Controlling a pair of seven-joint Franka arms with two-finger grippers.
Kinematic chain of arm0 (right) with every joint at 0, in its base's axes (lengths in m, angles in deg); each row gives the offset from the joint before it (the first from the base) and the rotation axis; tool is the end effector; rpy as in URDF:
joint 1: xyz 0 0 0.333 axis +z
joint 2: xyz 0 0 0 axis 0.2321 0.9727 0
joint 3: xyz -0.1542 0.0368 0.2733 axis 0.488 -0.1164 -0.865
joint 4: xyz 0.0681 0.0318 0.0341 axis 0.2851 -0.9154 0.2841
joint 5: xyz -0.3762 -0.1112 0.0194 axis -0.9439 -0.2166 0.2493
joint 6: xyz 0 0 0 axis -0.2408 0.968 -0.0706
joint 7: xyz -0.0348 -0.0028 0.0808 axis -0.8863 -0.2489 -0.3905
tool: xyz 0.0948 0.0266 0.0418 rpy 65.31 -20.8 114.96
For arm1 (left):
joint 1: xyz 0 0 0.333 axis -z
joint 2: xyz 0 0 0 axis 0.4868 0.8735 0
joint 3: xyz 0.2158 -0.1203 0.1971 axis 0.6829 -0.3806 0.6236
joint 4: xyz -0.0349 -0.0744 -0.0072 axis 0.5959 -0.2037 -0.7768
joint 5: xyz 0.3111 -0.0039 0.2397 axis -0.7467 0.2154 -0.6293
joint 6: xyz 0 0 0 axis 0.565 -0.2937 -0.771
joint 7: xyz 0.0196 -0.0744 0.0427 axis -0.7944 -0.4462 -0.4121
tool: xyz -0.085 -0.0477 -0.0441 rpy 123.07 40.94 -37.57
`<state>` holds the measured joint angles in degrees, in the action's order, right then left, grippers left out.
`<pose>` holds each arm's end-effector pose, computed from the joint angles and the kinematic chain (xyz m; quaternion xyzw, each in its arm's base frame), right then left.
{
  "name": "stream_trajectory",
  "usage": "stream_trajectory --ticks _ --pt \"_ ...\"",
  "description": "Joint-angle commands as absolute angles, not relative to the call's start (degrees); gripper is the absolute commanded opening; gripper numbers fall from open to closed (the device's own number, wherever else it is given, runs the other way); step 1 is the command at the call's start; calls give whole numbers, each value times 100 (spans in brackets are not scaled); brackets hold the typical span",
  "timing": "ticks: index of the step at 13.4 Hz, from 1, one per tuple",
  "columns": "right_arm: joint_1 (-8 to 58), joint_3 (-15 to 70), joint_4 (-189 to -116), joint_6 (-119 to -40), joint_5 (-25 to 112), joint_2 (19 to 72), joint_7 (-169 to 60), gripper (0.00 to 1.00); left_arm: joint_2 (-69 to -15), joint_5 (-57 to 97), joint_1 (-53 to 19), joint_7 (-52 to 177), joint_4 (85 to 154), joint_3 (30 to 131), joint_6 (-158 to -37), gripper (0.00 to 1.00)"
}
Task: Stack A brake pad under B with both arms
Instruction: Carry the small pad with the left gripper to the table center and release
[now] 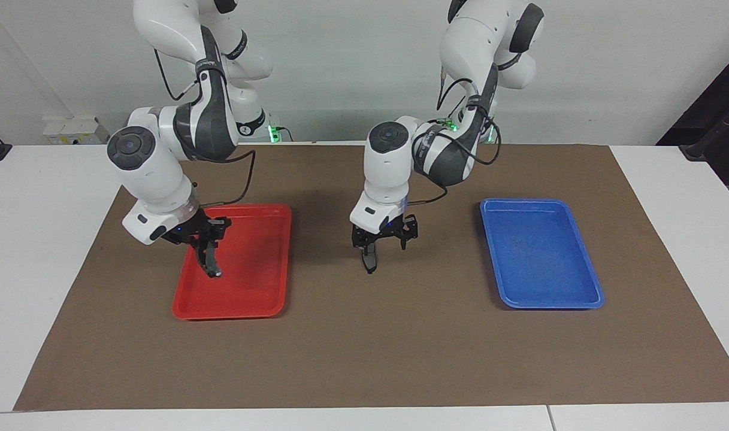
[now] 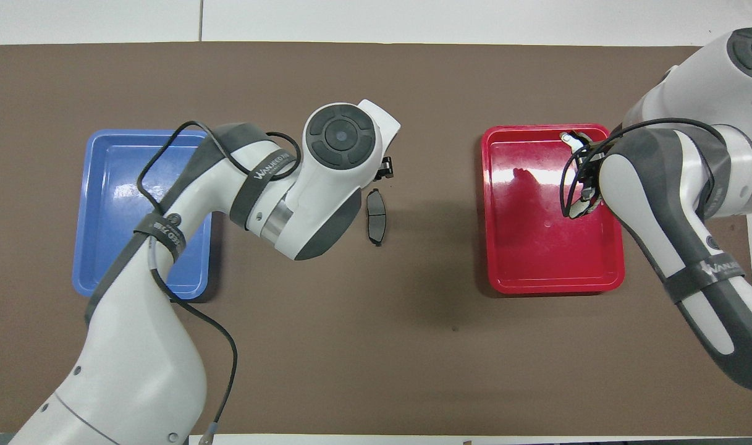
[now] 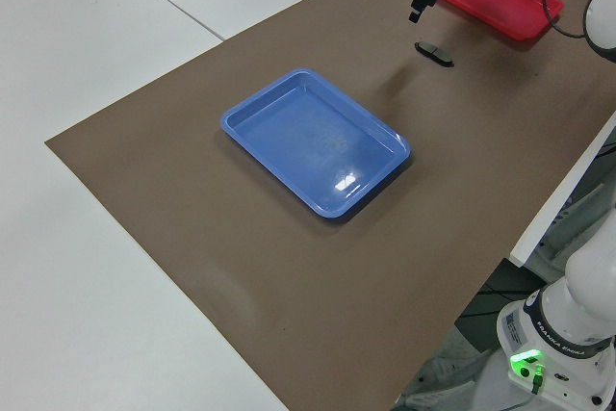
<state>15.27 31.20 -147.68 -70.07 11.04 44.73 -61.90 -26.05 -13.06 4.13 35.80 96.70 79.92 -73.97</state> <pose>0.6210 0.0507 0.4298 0.9972 0.0585 -0.0459 0.0095 0.5606 -0.4030 0.4149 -0.9982 -0.0249 -0.0502 0.0199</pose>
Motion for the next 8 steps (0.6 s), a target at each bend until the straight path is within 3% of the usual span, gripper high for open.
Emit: stream_trajectory --ticks 1,5,8 --pt "1509 2449 -14483 -6874 1051 4646 -7088 0 -3119 -1207 7 4501 9753 8057 -6728 100" --pt "1719 1675 -14430 -6971 893 4743 -8180 0 -3874 -1057 -880 6083 10024 8127 -6137 100" --pt "1860 1201 -14123 -7041 858 5180 -9039 0 -4507 -811 -1365 7076 10437 8504 -6172 100"
